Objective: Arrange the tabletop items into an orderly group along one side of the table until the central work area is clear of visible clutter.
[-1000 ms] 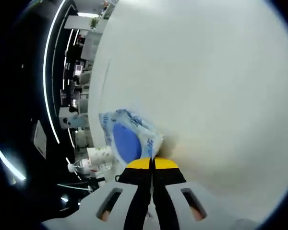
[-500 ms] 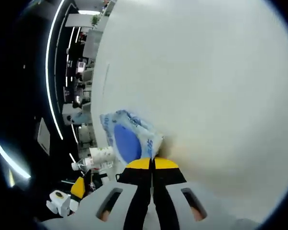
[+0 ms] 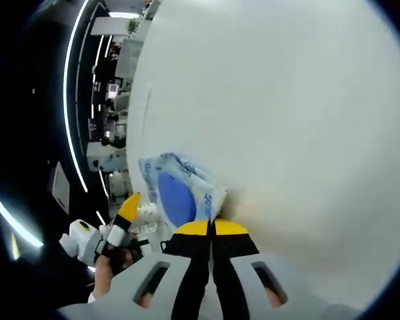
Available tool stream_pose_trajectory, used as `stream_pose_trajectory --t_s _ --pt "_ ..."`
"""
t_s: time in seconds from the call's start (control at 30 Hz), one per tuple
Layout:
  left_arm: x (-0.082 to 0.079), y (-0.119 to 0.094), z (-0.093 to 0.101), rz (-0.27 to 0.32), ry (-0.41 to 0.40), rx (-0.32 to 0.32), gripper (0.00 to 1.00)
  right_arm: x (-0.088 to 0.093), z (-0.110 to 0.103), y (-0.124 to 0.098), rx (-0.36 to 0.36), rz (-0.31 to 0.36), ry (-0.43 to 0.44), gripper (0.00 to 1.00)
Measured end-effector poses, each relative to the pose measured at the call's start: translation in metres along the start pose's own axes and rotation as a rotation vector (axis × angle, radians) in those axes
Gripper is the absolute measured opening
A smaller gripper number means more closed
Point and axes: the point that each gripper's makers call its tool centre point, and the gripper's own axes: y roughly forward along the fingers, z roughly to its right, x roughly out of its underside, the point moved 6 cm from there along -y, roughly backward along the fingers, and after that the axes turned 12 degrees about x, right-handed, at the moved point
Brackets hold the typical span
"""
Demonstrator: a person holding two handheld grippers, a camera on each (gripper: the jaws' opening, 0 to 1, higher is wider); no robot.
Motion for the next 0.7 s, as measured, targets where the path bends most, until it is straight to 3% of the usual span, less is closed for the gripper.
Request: stream_pose_trajectory --t_s 0.27,0.43,0.53,0.7 --pt "0.019 0.012 -0.013 -0.11 -0.024 -0.021 0.24 -0.002 0.0 0.003 -0.009 -0.009 -0.023 0.0" --pt "0.018 0.002 -0.014 -0.123 -0.011 -0.041 0.01 -0.002 0.0 0.002 -0.01 -0.007 -0.014 0.0" --pt "0.018 -0.006 -0.01 -0.123 -0.038 -0.046 0.0 -0.004 -0.005 -0.001 -0.012 0.004 -0.046 0.0" --pt "0.011 -0.026 -0.007 -0.073 -0.109 -0.043 0.0 -0.012 -0.012 -0.008 -0.029 0.027 -0.079 0.0"
